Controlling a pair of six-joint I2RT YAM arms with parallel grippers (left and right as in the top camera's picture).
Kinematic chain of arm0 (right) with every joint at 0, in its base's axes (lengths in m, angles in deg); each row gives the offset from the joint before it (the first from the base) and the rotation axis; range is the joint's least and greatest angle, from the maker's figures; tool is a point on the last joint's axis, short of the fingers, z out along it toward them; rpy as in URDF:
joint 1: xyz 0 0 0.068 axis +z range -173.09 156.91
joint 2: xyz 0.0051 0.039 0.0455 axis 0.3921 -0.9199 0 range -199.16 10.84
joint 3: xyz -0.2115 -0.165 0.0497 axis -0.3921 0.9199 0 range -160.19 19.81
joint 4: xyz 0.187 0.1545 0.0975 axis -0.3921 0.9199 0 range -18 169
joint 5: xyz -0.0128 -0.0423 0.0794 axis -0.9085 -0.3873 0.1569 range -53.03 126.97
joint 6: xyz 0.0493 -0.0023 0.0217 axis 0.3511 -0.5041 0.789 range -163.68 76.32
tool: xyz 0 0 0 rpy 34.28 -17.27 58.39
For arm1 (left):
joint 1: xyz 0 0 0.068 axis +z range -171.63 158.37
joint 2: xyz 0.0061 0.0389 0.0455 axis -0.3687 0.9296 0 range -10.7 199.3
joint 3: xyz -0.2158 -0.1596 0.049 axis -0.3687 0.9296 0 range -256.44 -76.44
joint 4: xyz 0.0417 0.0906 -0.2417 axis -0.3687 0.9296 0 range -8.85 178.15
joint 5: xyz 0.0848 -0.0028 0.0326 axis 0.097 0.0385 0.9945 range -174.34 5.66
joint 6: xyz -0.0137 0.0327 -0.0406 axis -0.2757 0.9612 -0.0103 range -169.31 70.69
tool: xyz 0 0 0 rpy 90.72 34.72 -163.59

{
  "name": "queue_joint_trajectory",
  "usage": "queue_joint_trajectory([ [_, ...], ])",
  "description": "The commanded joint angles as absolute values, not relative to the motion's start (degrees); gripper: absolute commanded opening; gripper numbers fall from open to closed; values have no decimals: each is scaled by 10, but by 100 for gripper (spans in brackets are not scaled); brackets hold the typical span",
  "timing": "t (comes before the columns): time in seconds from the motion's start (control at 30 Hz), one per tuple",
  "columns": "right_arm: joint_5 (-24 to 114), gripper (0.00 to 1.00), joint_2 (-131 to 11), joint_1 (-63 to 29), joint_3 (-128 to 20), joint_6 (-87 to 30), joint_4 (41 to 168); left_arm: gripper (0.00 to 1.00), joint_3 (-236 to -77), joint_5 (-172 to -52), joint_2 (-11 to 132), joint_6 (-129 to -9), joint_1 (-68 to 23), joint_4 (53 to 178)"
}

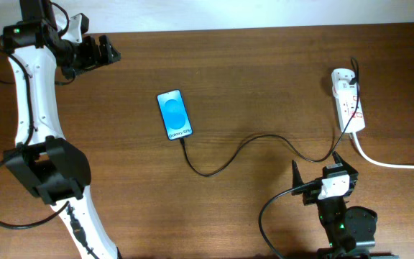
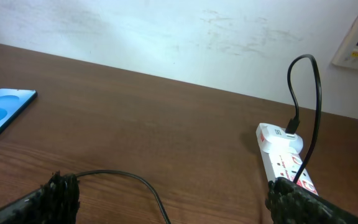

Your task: Plug charger to phone and switch on socket

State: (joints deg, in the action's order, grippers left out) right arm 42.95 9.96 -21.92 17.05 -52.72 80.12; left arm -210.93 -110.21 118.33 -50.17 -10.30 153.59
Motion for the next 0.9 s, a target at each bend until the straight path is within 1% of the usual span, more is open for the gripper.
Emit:
queue_joint_trajectory([
  [0.0,423,99,107,-216,177,-527,799,100,-2119,-1100,1186,-495,-101,1535],
  [0.5,423,99,107,-217,177,-527,799,99,-2119,-1099,1186,-495,-101,1535],
  [0.63,423,99,107,-217,177,-527,799,99,-2118,-1094,1176,-495,-107,1512],
  [0.7,423,99,107,-216,177,-527,799,100,-2099,-1089,1155,-495,-120,1454],
  [0.83,423,98,107,-216,177,-527,799,100,-1988,-1027,1079,-495,-165,1310],
  [0.87,423,99,107,-217,177,-527,799,100,-1869,-979,1011,-494,-192,1186],
])
